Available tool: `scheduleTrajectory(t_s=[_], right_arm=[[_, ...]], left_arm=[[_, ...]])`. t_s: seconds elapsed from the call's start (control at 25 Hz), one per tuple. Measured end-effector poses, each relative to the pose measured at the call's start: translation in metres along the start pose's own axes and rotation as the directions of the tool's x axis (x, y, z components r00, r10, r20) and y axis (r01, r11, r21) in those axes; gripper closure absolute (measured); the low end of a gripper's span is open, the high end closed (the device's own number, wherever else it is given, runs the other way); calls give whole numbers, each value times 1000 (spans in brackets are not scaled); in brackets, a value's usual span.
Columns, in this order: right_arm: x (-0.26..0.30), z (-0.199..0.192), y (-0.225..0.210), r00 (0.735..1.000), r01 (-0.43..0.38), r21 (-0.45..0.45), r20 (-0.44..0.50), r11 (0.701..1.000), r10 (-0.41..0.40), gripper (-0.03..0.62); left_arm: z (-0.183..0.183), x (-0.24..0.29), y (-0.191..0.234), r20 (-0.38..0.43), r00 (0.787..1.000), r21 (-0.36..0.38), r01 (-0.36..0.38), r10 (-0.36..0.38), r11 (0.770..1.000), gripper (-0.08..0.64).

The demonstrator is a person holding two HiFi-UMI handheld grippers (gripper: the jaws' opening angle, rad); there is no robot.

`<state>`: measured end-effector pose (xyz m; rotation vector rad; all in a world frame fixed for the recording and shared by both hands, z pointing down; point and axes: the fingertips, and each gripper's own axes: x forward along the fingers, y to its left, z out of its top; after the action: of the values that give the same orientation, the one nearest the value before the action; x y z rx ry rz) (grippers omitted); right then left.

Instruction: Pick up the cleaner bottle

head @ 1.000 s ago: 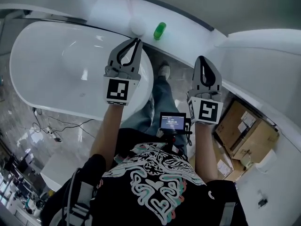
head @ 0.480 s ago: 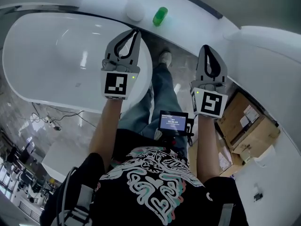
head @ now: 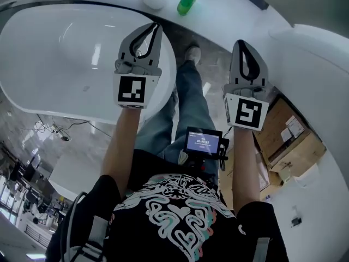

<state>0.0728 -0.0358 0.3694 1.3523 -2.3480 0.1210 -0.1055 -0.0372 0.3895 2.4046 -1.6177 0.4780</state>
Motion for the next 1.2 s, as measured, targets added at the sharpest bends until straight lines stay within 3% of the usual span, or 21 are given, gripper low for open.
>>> scheduleTrajectory(t_s=[0.12,0.24,0.68,0.96,1.2], right_arm=[[6,-6,3,1000,-4,9,8,1000,4,565],[9,-20,4,1000,-13,-13,-15,1000,13,565],[24,-58,8,998,-19,-6,-55,1000,18,565],[39,-54,19,999,-32,37,-15,999,33,565],[45,-63,23,997,-63,38,-41,997,64,565]], left_arm=[[-14,2,-2,-41,999,2,6,-6,1000,529],[-19,6,-4,-7,1000,-19,1,-1,1000,528],[-65,10,-10,-54,999,-60,-13,10,998,528],[-71,17,-12,-27,1000,-53,-6,5,999,529],[-97,22,-15,-137,990,-11,16,-17,1000,528]])
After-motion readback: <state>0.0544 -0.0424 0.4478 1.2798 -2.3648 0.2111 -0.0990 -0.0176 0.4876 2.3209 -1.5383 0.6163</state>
